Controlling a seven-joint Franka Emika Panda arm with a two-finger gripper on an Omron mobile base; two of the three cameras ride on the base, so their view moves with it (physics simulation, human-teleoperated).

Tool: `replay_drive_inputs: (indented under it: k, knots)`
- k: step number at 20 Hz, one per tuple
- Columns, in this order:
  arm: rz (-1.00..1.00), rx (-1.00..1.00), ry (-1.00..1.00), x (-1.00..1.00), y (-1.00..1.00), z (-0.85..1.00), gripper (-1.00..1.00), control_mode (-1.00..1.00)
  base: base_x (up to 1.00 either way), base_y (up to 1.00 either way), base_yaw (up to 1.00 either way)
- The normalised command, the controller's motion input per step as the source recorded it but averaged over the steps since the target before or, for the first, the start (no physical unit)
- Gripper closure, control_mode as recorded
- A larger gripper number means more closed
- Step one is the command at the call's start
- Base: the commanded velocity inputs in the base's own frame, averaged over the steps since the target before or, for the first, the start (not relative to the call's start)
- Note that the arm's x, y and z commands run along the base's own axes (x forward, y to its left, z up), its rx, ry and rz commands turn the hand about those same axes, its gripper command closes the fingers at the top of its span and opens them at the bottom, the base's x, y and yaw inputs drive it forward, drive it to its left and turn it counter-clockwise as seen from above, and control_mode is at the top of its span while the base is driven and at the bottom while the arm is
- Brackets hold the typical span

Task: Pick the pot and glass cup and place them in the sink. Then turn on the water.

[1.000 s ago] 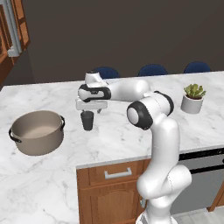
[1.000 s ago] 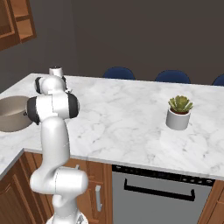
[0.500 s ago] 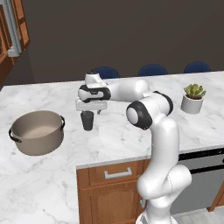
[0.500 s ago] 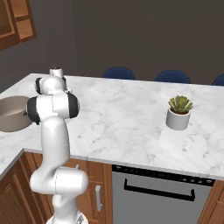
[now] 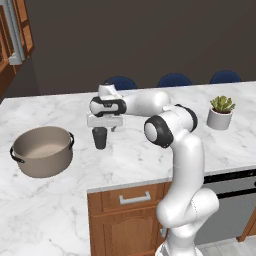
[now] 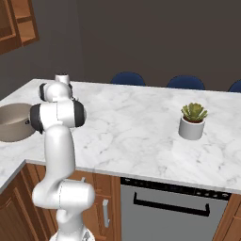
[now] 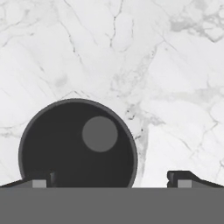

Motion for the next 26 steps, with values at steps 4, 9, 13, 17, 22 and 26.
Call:
replay_drive_inputs:
  k: [4,9,13,17,22,26]
  knots:
    - [0.00,0.03,0.00,0.00,-0.06,-0.01,-1.00,-1.00,0.00,0.00,0.00]
    - [0.00,0.01,0.00,0.00,-0.04,0.00,-1.00,-1.00,0.00,0.00,0.00]
    - [0.00,0.00,0.00,0.00,0.00,-0.05,-1.00,-1.00,0.00,0.00,0.00]
    - [0.00,0.00,0.00,0.00,-0.05,-0.10,-1.00,-1.00,0.00,0.00,0.00]
    - [0.00,0.00,0.00,0.00,-0.07,-0.11,-1.00,-1.00,0.00,0.00,0.00]
    - [0.00,0.00,0.00,0.00,-0.03,-0.11,-1.00,-1.00,0.00,0.00,0.00]
